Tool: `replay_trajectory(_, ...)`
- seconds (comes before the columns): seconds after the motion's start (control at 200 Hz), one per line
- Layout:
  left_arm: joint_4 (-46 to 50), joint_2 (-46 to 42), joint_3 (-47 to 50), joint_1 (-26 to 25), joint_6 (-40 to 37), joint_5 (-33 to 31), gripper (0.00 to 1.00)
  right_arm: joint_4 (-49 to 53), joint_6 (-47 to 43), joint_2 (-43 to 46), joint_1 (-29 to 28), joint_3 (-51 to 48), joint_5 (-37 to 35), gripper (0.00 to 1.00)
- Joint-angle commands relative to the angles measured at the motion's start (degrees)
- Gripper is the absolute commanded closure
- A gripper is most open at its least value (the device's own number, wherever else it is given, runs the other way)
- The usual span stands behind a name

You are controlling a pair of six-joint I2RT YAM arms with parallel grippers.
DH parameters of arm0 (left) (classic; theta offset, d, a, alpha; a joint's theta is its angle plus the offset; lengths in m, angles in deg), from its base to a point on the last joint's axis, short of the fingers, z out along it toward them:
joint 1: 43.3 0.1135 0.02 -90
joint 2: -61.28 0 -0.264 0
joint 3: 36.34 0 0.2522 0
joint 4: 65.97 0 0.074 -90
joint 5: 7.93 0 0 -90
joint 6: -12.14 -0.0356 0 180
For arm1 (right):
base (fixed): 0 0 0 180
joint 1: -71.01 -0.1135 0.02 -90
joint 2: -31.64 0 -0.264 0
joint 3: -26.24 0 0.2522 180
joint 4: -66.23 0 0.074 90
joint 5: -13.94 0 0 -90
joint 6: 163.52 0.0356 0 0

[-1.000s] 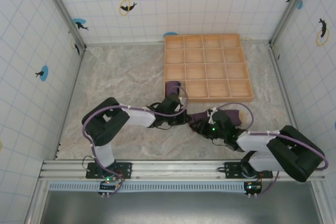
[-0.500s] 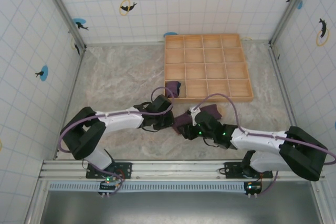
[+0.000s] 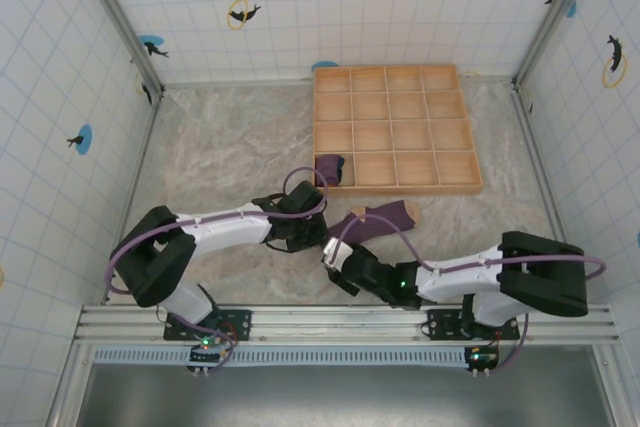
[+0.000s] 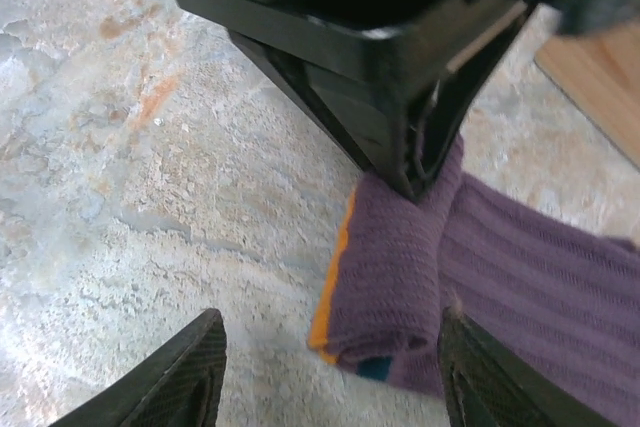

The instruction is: Roll the socks

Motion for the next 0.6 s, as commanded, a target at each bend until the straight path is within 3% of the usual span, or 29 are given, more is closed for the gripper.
replay_trajectory(0.0, 1.8, 0.7, -1.2, 0.7, -0.1, 1.1, 1.00, -7.4, -6.9, -3.1, -1.2, 2.2, -6.8, 0.42)
replay_trajectory(0.21, 1.7, 0.3, -0.8, 1.2, -0.1, 1.3, 1.00, -12.7, -9.7, -8.0, -1.3, 2.2, -8.1, 0.47)
replay_trajectory(0.596, 1.3, 0.0, -0.3, 1.4, -0.1, 1.9, 1.00, -11.1, -7.8, -13.7, -0.1, 3.8, -10.7, 0.58)
